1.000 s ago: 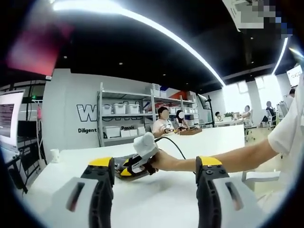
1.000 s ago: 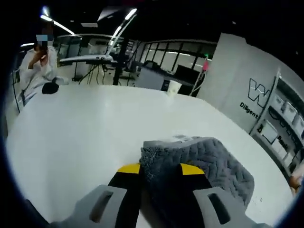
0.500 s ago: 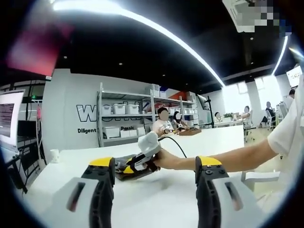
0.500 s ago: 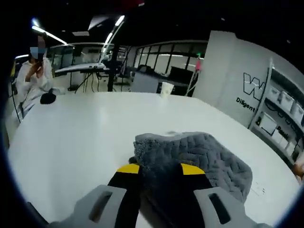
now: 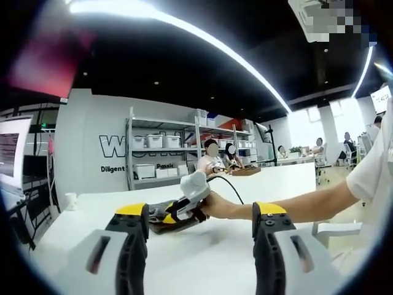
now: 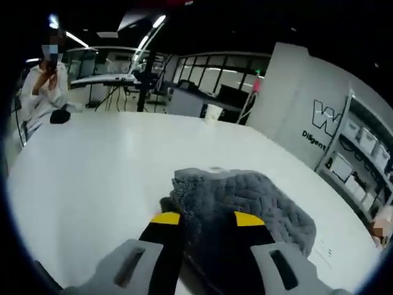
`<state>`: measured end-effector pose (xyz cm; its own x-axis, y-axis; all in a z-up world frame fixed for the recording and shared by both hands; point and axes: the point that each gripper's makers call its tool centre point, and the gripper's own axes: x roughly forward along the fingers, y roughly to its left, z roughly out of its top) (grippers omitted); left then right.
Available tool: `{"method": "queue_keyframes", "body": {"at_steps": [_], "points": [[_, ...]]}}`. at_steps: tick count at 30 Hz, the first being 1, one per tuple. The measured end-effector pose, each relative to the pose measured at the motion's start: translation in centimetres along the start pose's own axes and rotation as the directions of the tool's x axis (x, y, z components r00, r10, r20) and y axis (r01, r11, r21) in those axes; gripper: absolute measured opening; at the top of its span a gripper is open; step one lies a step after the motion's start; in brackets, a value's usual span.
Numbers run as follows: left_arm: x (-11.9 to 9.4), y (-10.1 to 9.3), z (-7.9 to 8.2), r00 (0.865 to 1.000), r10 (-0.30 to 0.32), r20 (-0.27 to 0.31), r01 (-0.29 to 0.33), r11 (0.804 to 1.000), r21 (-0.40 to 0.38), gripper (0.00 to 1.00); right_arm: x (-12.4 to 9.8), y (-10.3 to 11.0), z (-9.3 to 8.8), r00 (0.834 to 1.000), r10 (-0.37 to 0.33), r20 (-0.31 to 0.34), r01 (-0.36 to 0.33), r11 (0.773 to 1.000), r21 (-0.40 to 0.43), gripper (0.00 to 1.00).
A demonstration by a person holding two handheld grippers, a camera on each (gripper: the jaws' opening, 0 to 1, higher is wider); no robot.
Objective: Open the folded towel by lifting each exposed corner and separating the folded layers until the towel lies flat within the target outline without major curled edges
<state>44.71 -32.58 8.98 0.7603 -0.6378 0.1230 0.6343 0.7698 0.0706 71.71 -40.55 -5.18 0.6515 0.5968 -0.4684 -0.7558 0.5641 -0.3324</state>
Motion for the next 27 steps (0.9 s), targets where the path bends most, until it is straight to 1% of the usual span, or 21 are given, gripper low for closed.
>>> {"method": "queue_keyframes", "body": {"at_steps": [2,5,7,12,15,18,19,20,21,22,23,26,27], "points": [[0.0,0.0,0.0,1.0,-0.002,0.001,0.002,1.0,-0.001,0.68,0.3,0.2,-0.2,1.0,-0.012,-0.021,0.011,0.999,-0.033,0.27],[0.0,0.0,0.0,1.0,-0.002,-0.002,0.002,1.0,0.002,0.68,0.6,0.3,0.2,1.0,-0.006,-0.02,0.006,1.0,-0.025,0.27],[0.0,0.0,0.0,1.0,-0.001,0.001,0.001,1.0,0.0,0.68,0.7,0.2,0.4,0.999,-0.015,-0.033,0.014,0.999,-0.045,0.27],[0.0,-0.1,-0.1,1.0,-0.006,-0.004,0.005,1.0,-0.004,0.68,1.4,0.9,0.9,0.998,-0.012,-0.054,0.006,0.994,-0.11,0.25],[0.1,-0.3,-0.2,1.0,-0.008,-0.005,0.008,1.0,-0.002,0.68,1.8,1.3,1.0,0.997,-0.017,-0.072,0.004,0.983,-0.182,0.23],[0.1,-0.4,-0.2,1.0,-0.011,-0.005,0.011,1.0,-0.003,0.67,2.0,1.3,0.9,0.995,-0.035,-0.096,0.012,0.973,-0.229,0.23],[0.1,-0.4,-0.2,1.0,-0.011,-0.006,0.011,1.0,-0.003,0.67,2.0,1.0,0.7,0.991,-0.055,-0.119,0.021,0.962,-0.271,0.22],[0.1,-0.4,-0.3,1.0,-0.012,-0.006,0.012,1.0,-0.002,0.67,2.2,0.9,0.8,0.991,-0.06,-0.12,0.023,0.958,-0.285,0.22],[0.2,-0.5,-0.3,1.0,-0.012,-0.007,0.012,1.0,-0.003,0.67,2.3,1.1,0.9,0.991,-0.056,-0.123,0.014,0.949,-0.316,0.21],[0.2,-0.5,-0.3,1.0,-0.013,-0.008,0.013,1.0,-0.004,0.67,2.3,1.1,1.0,0.991,-0.057,-0.124,0.014,0.946,-0.323,0.2],[0.2,-0.5,-0.4,1.0,-0.014,-0.008,0.014,1.0,-0.004,0.67,2.4,1.2,1.0,0.99,-0.056,-0.132,0.007,0.939,-0.345,0.18],[0.2,-0.6,-0.3,1.0,-0.014,-0.008,0.014,1.0,-0.003,0.67,2.6,1.1,0.9,0.989,-0.052,-0.136,0.003,0.94,-0.341,0.17],[0.2,-0.6,-0.3,1.0,-0.013,-0.007,0.013,1.0,-0.002,0.67,2.6,0.9,0.9,0.99,-0.047,-0.132,0.001,0.946,-0.324,0.16]]}}
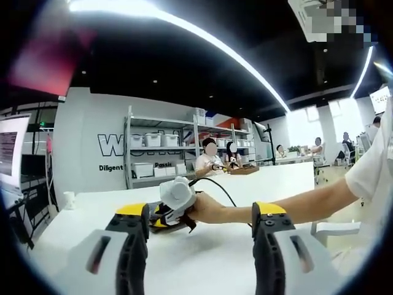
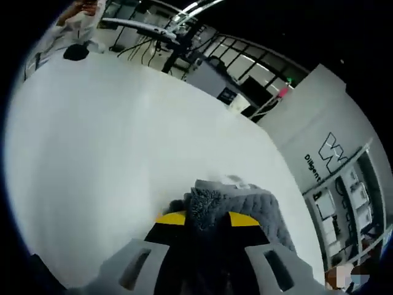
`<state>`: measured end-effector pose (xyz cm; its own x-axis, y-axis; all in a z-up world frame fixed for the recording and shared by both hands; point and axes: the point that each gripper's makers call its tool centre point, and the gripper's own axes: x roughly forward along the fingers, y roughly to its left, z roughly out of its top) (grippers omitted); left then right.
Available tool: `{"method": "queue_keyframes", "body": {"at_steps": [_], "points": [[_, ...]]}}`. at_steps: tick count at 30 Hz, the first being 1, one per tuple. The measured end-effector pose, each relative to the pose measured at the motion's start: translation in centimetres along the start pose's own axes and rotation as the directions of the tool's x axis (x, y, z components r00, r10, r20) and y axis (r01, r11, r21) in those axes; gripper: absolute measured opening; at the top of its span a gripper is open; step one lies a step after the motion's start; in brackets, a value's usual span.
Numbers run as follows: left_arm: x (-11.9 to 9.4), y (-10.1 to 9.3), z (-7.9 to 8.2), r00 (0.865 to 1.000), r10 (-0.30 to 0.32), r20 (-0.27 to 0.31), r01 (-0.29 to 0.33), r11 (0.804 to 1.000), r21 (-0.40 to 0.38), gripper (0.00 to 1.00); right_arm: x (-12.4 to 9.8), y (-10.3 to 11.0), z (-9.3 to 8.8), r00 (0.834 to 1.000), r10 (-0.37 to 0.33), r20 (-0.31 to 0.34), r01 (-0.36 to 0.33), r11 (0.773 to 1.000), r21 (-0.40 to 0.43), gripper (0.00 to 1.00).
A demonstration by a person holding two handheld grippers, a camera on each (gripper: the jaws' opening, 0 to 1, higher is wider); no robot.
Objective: Open the folded towel by lifting each exposed corner and separating the folded layers until the towel lies flat within the target outline without major curled edges
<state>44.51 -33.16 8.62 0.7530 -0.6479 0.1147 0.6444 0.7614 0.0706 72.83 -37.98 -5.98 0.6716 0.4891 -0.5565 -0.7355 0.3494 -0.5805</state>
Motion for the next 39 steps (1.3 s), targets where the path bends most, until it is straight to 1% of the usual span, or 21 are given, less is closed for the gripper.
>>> {"method": "queue_keyframes", "body": {"at_steps": [4,7,12,18,27,33,34,37,39], "points": [[0.0,0.0,0.0,1.0,0.0,0.0,0.0,1.0,0.0,0.67,0.1,-0.3,-0.4,1.0,0.009,0.022,-0.01,0.999,0.042,0.15],[-0.1,0.0,0.0,1.0,0.0,0.001,0.0,1.0,0.0,0.67,0.1,-0.2,-0.3,0.999,0.015,0.031,-0.016,0.999,0.039,0.14],[-0.1,0.0,0.0,1.0,0.0,-0.002,0.0,1.0,-0.001,0.67,0.0,-0.4,-0.2,0.999,0.003,0.034,-0.004,1.0,0.026,0.08],[-0.1,0.0,0.0,1.0,-0.001,-0.003,0.001,1.0,0.0,0.66,-0.3,-0.3,-0.2,0.999,0.007,0.042,-0.008,0.999,0.044,0.05],[-0.2,0.1,0.0,1.0,0.0,-0.002,0.0,1.0,0.002,0.66,-0.5,0.0,-0.2,0.999,0.008,0.043,-0.01,0.999,0.034,0.04],[-0.2,0.2,0.1,1.0,0.003,-0.002,-0.003,1.0,0.002,0.66,-0.7,0.3,-0.2,0.999,0.024,0.037,-0.026,0.998,0.061,0.03],[-0.2,0.2,0.0,1.0,0.003,-0.003,-0.003,1.0,0.002,0.66,-0.7,0.3,-0.2,0.999,0.026,0.038,-0.028,0.998,0.061,0.03],[-0.2,0.1,0.0,1.0,0.002,-0.005,-0.002,1.0,0.0,0.66,-0.9,0.7,-0.3,0.999,0.022,0.034,-0.023,1.0,0.018,0.03],[-0.2,0.1,0.0,1.0,0.003,-0.007,-0.003,1.0,0.0,0.66,-0.9,0.6,-0.2,0.999,0.023,0.037,-0.025,0.999,0.038,0.03]]}}
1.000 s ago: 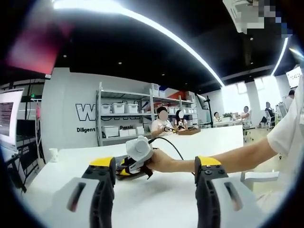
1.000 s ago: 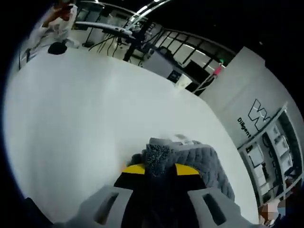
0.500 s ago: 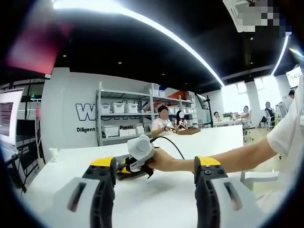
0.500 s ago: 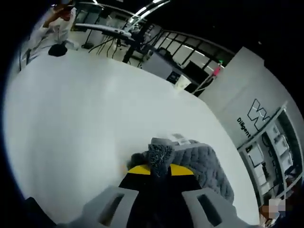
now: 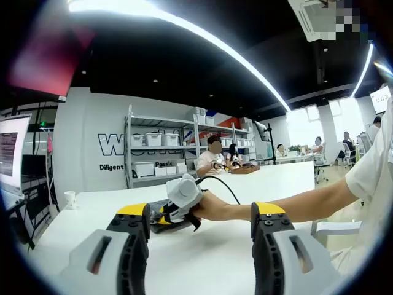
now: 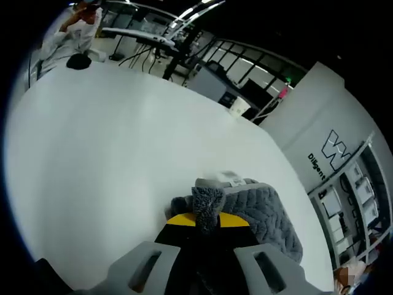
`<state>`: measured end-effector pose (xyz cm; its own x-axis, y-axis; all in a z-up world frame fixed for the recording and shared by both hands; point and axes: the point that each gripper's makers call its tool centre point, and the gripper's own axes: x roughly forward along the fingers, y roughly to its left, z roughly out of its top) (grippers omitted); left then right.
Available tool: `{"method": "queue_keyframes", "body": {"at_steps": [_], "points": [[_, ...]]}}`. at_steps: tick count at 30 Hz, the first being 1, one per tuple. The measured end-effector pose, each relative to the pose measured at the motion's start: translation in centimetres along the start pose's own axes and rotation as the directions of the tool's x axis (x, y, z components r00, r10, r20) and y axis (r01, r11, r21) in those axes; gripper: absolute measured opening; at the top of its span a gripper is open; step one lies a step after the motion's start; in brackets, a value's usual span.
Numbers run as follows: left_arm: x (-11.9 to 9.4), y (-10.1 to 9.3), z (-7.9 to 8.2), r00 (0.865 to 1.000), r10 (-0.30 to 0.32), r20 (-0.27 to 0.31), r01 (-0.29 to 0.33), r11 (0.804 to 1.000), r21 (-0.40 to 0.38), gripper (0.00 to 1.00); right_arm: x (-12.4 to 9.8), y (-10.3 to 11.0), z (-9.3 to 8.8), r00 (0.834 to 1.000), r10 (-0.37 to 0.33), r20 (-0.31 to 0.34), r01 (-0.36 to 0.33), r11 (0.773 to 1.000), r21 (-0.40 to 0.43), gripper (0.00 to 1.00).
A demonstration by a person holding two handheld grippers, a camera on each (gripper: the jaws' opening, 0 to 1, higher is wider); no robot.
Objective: Open the folded towel by lifting each exposed corner and separating the folded layers until the towel lies flat within the target outline without major curled edges
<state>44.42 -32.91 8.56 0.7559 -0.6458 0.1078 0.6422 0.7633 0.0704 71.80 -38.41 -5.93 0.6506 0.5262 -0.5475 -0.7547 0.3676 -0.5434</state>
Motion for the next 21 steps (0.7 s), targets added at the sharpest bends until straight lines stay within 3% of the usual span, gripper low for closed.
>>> {"method": "queue_keyframes", "body": {"at_steps": [6,21], "points": [[-0.02,-0.01,0.05,1.0,0.001,0.001,-0.001,1.0,-0.001,0.66,-0.33,0.01,0.11,1.0,0.014,0.01,-0.014,0.999,0.05,0.02],[-0.02,0.16,0.13,1.0,0.008,0.002,-0.008,1.0,0.001,0.68,-1.02,0.78,0.04,0.999,0.031,0.016,-0.032,0.997,0.063,0.01]]}}
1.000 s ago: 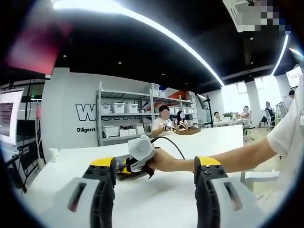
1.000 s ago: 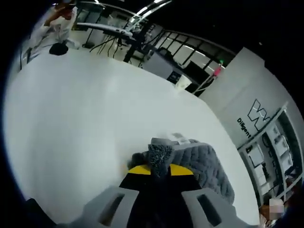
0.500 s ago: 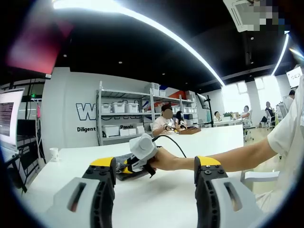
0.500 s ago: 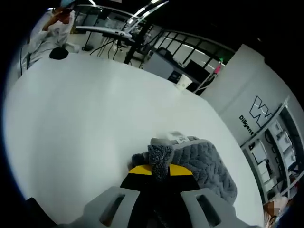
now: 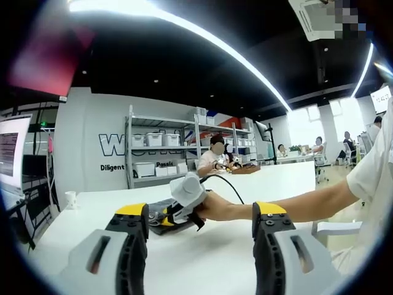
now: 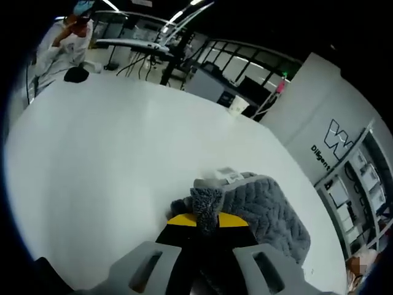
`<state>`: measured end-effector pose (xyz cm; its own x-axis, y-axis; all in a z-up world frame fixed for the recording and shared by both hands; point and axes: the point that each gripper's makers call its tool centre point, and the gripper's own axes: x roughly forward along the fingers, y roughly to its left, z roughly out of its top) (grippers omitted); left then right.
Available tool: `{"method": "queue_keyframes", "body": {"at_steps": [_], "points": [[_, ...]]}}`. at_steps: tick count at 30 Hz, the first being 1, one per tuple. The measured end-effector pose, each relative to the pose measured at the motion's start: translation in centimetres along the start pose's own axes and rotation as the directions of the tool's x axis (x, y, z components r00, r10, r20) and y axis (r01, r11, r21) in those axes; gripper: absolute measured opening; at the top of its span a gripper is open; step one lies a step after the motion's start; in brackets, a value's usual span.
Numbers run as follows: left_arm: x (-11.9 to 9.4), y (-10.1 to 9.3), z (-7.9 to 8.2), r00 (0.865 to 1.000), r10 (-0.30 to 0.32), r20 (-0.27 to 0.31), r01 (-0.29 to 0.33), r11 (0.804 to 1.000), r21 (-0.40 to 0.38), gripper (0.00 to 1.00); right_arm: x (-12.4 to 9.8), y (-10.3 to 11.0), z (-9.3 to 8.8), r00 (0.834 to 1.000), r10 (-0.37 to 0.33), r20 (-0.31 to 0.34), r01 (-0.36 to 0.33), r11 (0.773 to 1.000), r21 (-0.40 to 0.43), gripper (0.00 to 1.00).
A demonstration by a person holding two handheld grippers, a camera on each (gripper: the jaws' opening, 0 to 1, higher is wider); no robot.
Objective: Open the folded towel by lifting each exposed corner and separating the folded layers until the towel lies flat within the target outline without major curled edges
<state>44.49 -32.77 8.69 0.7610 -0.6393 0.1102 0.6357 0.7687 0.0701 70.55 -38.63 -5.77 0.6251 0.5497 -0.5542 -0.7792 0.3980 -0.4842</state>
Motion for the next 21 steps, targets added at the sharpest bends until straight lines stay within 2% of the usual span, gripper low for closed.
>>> {"method": "queue_keyframes", "body": {"at_steps": [8,15,21], "points": [[0.0,0.0,0.0,1.0,-0.002,0.0,0.002,1.0,-0.003,0.68,-0.4,0.4,0.1,1.0,0.017,0.021,-0.018,0.999,0.043,0.01],[0.1,-0.1,-0.1,1.0,-0.006,-0.005,0.006,1.0,-0.004,0.67,-1.0,1.4,0.3,0.999,0.035,0.024,-0.034,0.999,-0.01,0.01],[0.2,-0.2,-0.2,1.0,-0.01,-0.007,0.01,1.0,-0.005,0.67,-1.2,1.6,0.2,0.998,0.046,0.031,-0.046,0.999,0.005,0.01]]}}
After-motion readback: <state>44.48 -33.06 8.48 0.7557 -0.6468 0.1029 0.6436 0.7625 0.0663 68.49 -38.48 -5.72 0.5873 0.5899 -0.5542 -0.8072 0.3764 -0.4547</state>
